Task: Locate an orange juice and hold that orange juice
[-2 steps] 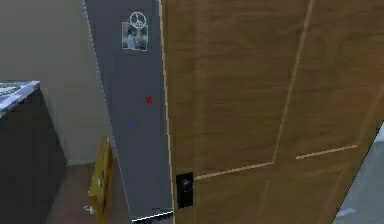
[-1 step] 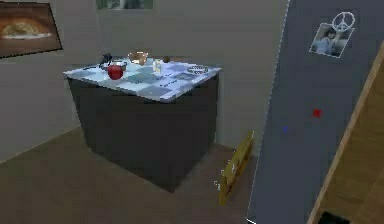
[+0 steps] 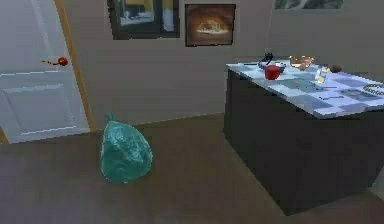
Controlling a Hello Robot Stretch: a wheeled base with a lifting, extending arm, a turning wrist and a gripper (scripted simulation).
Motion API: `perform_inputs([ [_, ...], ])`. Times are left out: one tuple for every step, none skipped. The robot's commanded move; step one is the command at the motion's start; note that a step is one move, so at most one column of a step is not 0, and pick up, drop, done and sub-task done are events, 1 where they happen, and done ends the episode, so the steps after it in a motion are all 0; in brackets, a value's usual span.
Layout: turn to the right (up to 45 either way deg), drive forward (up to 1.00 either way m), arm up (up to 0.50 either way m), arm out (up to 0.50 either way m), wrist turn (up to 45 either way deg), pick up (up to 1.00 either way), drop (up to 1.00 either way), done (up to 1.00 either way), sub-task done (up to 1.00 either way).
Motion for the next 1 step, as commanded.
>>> perform_inputs([
  [0.0, 0.1, 0.0, 0.0, 0.0, 0.0, 0.0, 0.0, 0.0],
])
